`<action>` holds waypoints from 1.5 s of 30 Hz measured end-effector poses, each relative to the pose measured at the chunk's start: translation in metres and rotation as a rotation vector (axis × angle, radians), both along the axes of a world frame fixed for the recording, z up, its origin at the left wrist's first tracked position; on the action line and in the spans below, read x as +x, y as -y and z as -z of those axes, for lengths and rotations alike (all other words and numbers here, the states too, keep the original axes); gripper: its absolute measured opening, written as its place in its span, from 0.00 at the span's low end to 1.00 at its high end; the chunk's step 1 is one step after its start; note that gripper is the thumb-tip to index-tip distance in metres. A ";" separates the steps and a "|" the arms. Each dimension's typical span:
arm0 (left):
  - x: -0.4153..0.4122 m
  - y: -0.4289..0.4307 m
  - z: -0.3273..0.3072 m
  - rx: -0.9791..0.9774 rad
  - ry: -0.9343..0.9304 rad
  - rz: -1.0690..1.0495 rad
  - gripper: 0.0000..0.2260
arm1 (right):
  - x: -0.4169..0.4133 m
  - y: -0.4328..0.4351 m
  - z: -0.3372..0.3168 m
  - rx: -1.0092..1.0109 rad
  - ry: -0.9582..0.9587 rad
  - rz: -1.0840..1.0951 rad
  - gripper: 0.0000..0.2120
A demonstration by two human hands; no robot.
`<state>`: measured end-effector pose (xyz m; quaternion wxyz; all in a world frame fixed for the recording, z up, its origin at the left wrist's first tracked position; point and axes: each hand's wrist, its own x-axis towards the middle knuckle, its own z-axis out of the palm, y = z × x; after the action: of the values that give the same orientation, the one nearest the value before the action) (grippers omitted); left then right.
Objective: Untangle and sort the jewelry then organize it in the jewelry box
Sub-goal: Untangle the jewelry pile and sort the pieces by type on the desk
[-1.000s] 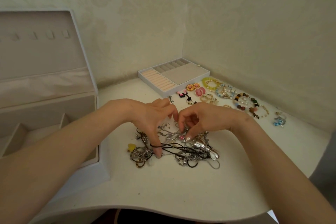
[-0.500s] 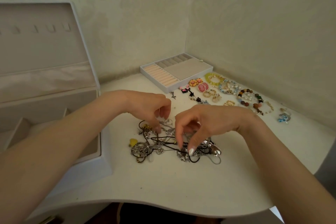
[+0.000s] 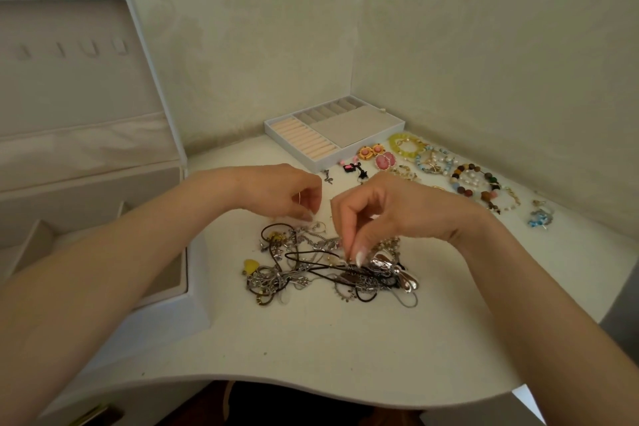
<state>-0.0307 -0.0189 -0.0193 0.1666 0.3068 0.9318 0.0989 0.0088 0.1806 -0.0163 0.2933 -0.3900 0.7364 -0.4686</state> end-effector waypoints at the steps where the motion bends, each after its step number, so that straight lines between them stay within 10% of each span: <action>1: 0.000 0.000 0.000 0.020 -0.015 -0.006 0.04 | 0.000 -0.002 -0.001 -0.048 0.027 0.017 0.10; 10: 0.012 -0.006 -0.018 0.653 0.417 -0.085 0.14 | -0.012 0.005 0.007 -0.322 -0.113 0.698 0.07; 15: 0.010 -0.016 -0.001 0.743 0.314 -0.238 0.08 | -0.018 0.014 0.020 -0.206 -0.231 0.789 0.07; 30: -0.040 -0.020 0.008 0.118 -0.367 -0.214 0.03 | -0.035 -0.009 0.020 -0.188 -0.460 1.029 0.07; 45: -0.040 -0.023 0.006 -0.039 -0.667 -0.147 0.05 | -0.038 -0.010 0.024 -0.198 -0.449 1.002 0.05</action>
<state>-0.0707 0.0040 -0.0256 -0.1491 0.2512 0.9563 -0.0131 -0.0297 0.1901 -0.0405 -0.1673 -0.1083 0.8287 -0.5230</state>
